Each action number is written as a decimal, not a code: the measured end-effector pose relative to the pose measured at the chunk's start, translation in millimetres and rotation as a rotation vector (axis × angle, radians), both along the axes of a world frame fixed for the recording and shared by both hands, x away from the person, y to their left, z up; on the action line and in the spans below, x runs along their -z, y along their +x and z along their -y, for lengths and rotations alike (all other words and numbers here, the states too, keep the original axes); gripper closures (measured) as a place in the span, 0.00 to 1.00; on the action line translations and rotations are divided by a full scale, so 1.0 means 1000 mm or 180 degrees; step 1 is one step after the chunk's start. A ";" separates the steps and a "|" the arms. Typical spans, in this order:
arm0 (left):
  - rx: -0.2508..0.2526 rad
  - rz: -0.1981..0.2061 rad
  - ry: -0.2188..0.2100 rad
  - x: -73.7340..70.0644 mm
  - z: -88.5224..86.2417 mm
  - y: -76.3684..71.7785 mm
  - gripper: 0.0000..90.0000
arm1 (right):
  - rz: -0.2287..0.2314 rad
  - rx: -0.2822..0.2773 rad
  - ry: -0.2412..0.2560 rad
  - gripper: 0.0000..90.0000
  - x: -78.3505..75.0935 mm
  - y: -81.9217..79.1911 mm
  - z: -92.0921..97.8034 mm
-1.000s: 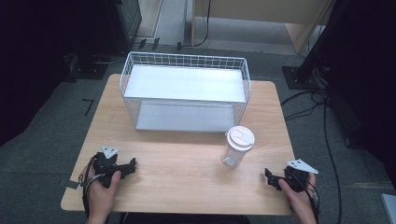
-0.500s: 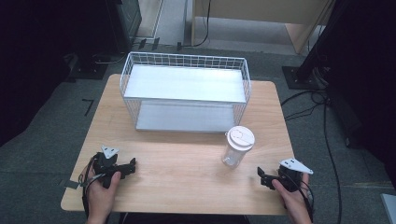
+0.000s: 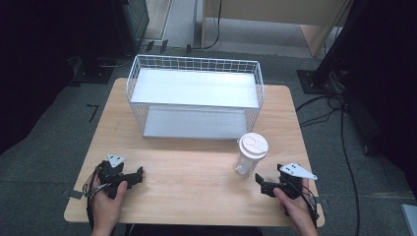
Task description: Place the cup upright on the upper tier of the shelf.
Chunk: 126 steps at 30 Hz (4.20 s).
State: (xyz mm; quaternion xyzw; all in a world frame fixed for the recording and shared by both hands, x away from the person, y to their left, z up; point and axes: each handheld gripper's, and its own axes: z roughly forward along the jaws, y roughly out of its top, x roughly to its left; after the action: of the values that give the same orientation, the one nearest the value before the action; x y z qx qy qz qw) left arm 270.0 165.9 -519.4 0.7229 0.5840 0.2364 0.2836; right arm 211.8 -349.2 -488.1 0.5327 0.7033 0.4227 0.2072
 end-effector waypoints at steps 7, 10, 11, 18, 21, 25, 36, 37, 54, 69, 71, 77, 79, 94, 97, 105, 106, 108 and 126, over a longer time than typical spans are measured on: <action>0.0005 -0.0002 0.0002 0.000 0.000 0.000 0.00 | 0.0075 -0.0160 0.0064 0.05 -0.005 0.004 -0.017; 0.0004 -0.0002 0.0002 0.000 0.000 0.000 0.00 | 0.0088 -0.0178 0.0084 0.05 -0.007 0.005 -0.021; 0.0006 -0.0002 0.0004 0.000 0.000 0.000 0.00 | 0.0112 -0.0197 0.0116 0.06 -0.009 0.007 -0.025; 0.0005 -0.0002 0.0002 0.000 0.000 0.000 0.00 | 0.0216 -0.0223 0.0203 0.07 -0.017 0.017 -0.040; 0.0003 -0.0002 0.0001 0.000 0.000 0.000 0.00 | 0.0276 -0.0173 0.0205 0.07 -0.022 0.022 -0.047; 0.0007 -0.0002 0.0005 0.000 0.000 0.000 0.00 | 0.0344 -0.0095 0.0270 0.08 -0.026 0.029 -0.050; 0.0004 -0.0002 0.0003 0.000 0.000 0.000 0.00 | 0.0493 0.0067 0.0286 0.13 -0.032 0.038 -0.058; 0.0006 -0.0002 0.0004 0.000 0.000 0.000 0.00 | 0.0512 0.0072 0.0277 0.13 -0.033 0.038 -0.058; 0.0005 -0.0002 0.0004 0.000 0.000 0.000 0.00 | 0.0723 0.0059 0.0357 0.16 -0.052 0.045 -0.066; -0.0002 0.0001 -0.0002 0.000 0.000 0.000 0.00 | 0.1116 -0.0007 0.0391 0.17 -0.104 0.057 -0.087; 0.0002 0.0003 0.0002 0.000 0.000 0.000 0.00 | 0.1173 -0.0019 0.0399 0.17 -0.112 0.058 -0.092; -0.0001 0.0005 -0.0004 0.000 0.000 0.000 0.00 | 0.1305 -0.0008 0.0391 0.17 -0.131 0.064 -0.101; 0.0000 0.0005 0.0001 0.000 0.000 0.000 0.00 | 0.1369 -0.0003 0.0372 0.17 -0.137 0.066 -0.103; 0.0003 0.0005 0.0001 0.000 0.000 0.000 0.00 | 0.1803 0.0276 0.0369 0.17 -0.191 0.089 -0.118; -0.0001 0.0005 0.0000 0.000 0.000 0.000 0.00 | 0.1864 0.0328 0.0366 0.17 -0.203 0.094 -0.120; -0.0001 0.0005 -0.0002 0.000 0.000 0.000 0.00 | 0.1862 0.0449 0.0421 0.17 -0.219 0.120 -0.130; -0.0001 0.0005 -0.0002 0.000 0.000 0.000 0.00 | 0.1842 0.0452 0.0413 0.17 -0.220 0.124 -0.131; -0.0001 0.0006 -0.0002 0.000 0.000 0.000 0.00 | 0.1815 0.0476 0.0425 0.17 -0.220 0.129 -0.132; 0.0002 0.0001 -0.0004 0.000 0.000 0.000 0.00 | 0.1662 0.0688 0.0245 0.17 -0.218 0.203 -0.159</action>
State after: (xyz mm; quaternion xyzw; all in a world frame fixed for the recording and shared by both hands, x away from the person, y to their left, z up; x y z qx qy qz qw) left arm 270.0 166.1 -519.2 0.7229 0.5839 0.2360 0.2843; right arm 414.7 -190.6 -269.7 0.4852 0.5487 0.5474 0.4048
